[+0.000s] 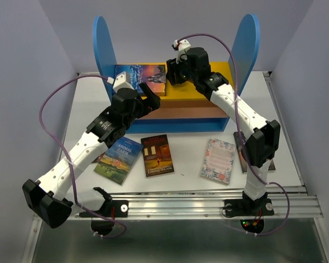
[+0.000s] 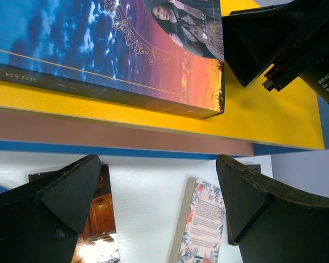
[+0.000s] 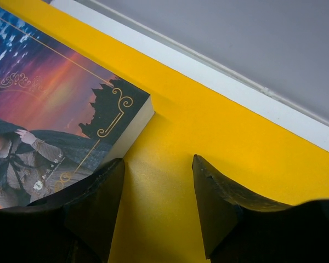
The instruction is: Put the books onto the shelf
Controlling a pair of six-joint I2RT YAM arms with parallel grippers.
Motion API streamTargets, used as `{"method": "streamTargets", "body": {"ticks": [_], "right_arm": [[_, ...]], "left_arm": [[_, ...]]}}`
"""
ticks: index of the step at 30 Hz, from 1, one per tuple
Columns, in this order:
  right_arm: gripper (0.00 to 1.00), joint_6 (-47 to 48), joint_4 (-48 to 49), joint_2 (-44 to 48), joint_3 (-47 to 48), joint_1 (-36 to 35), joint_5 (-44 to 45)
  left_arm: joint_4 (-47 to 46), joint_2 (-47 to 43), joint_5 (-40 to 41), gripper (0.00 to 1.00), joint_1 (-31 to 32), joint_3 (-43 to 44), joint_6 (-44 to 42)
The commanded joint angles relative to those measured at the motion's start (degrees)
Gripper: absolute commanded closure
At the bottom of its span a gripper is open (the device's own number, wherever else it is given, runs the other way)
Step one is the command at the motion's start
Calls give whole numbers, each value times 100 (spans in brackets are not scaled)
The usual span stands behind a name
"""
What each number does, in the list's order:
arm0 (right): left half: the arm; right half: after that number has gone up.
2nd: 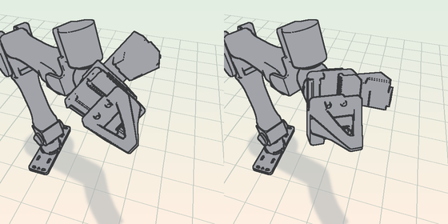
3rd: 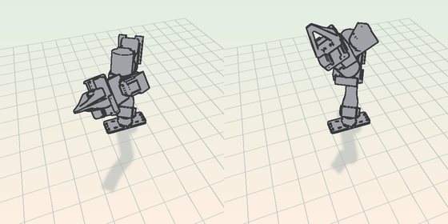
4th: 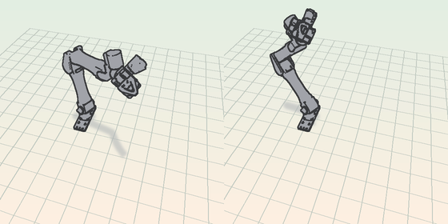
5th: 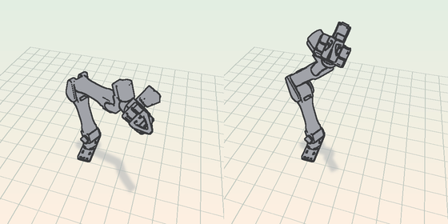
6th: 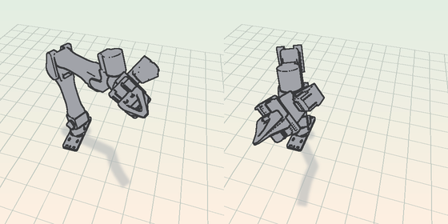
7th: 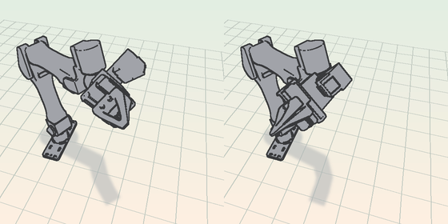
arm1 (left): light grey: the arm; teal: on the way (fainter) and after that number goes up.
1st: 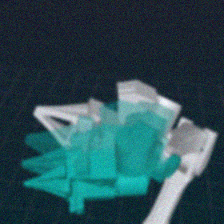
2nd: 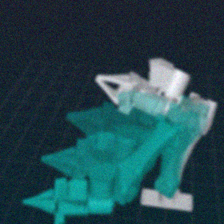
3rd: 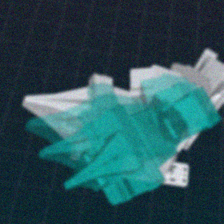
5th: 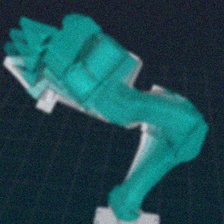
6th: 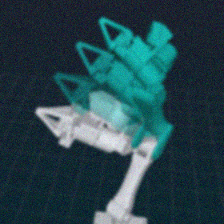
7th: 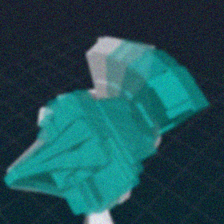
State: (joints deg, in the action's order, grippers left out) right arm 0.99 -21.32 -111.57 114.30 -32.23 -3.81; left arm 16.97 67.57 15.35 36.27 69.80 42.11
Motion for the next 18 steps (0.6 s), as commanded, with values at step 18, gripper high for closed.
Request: {"method": "streamTargets", "body": {"ticks": [18], "right_arm": [[0, -1311, -65, 2919, -2472, -126, 2500]], "left_arm": [[149, -1430, -955, 1, -15, -1969, 473]]}}
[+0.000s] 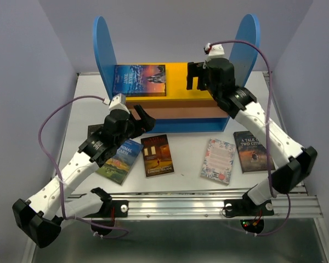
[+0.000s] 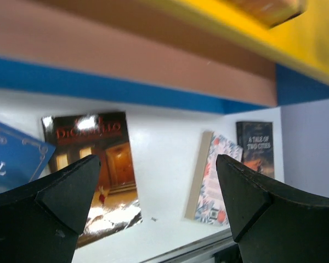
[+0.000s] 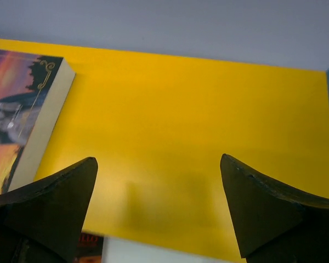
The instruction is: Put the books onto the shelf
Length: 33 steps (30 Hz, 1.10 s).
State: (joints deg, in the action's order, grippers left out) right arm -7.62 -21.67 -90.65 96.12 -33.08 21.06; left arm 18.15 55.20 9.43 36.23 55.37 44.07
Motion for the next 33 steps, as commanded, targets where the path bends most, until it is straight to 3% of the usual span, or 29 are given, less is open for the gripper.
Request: {"method": "streamTargets", "body": {"ticks": [1, 8, 15, 18, 20, 23, 26, 33], "right_arm": [[0, -686, -56, 1030, -873, -41, -101], [0, -1794, -22, 2621, -2815, -128, -2015], [0, -2621, 1101, 2413, -4538, -1586, -2474], [0, -3052, 1840, 2219, -4829, -1869, -2476], [0, -3289, 1895, 2157, -4962, -1921, -1863], [0, -3343, 1895, 1929, -5006, -1921, -1570], [0, -3422, 1964, 1543, -4971, -1921, -1858], [0, -3598, 2018, 866, -4857, -1921, -1666]], "left_arm": [[30, -255, -372, 1, -19, -684, 312], [856, -581, 401, 1, -37, -1344, 970], [1129, -387, 885, 1, -783, -1600, 1279], [919, -361, 737, 1, -1082, -1661, 1086], [473, -422, 377, 1, -1083, -1854, 990], [-327, -598, -677, 1, -1083, -2345, 971], [-1005, -528, -1513, 1, -961, -2996, 1077], [-911, -150, -1102, 1, -204, -2945, 1305]]}}
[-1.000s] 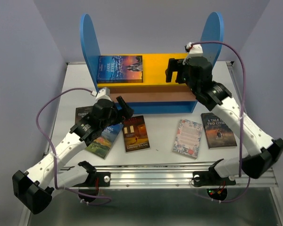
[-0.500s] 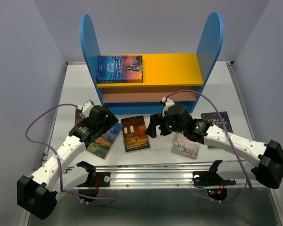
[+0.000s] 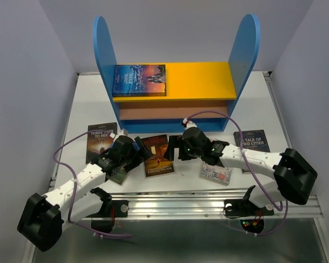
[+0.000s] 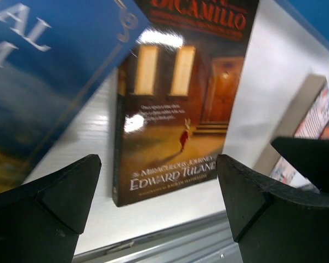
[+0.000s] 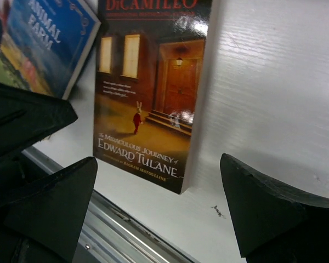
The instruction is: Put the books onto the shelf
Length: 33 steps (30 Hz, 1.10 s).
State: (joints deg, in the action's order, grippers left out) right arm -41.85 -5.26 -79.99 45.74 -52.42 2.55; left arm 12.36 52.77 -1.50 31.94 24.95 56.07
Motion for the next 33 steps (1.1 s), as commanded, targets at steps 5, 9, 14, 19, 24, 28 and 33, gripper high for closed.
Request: {"method": "streamTargets", "body": {"ticks": [5, 9, 14, 19, 24, 28, 33], "right_arm": [[0, -262, 420, -544, 269, 13, 194], [0, -394, 455, -860, 304, 13, 62], [0, -561, 455, -1107, 331, 13, -35], [0, -649, 638, -1221, 304, 65, -149], [3, -816, 833, -1528, 269, 66, -658], [18, -887, 1210, -1704, 260, 118, -1299], [30, -1053, 1746, -1363, 234, 118, -1976]], "left_arm": [[-655, 215, 18, 2, 277, -174, 342], [-753, 348, 88, 7, 356, -341, 527], [-735, 601, 352, 12, 453, -254, 598], [-857, 953, 343, 23, 497, -236, 598], [-1007, 1077, 220, 40, 515, -306, 676], [-1192, 1016, 176, 55, 541, -456, 782], [-1648, 1103, -70, 62, 655, -596, 914]]}}
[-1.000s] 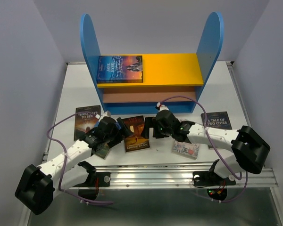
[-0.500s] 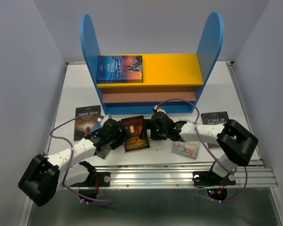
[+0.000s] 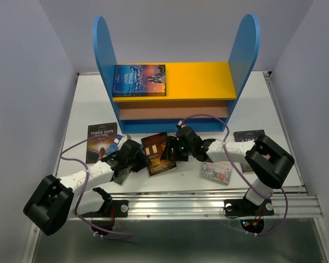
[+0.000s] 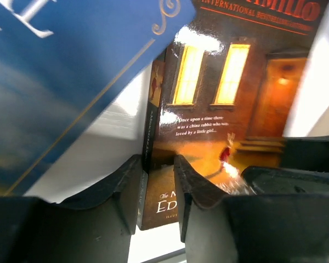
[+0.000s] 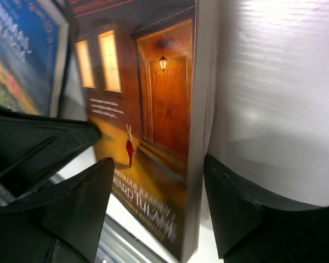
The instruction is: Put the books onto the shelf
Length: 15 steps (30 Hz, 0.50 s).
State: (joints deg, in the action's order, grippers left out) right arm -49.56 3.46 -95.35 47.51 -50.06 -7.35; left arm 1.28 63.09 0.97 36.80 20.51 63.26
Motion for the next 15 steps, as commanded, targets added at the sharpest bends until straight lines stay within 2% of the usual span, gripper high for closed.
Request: {"method": "streamTargets", "body": {"ticks": [1, 7, 9, 11, 15], "right_arm": [[31, -308, 919, 253, 48, -118, -1039], [37, -300, 1007, 868, -22, -118, -1111], [43, -282, 990, 957, -75, -118, -997], [56, -256, 780, 1045, -119, -65, -795], [70, -177, 349, 1080, -75, -65, -470]], "left_arm": [[-567, 98, -326, 64, 213, -153, 221], [-638, 318, -361, 67, 258, -118, 239], [-638, 318, -370, 67, 258, -100, 230], [-629, 292, -352, 67, 258, -91, 230], [-594, 213, -343, 67, 258, -48, 221]]}}
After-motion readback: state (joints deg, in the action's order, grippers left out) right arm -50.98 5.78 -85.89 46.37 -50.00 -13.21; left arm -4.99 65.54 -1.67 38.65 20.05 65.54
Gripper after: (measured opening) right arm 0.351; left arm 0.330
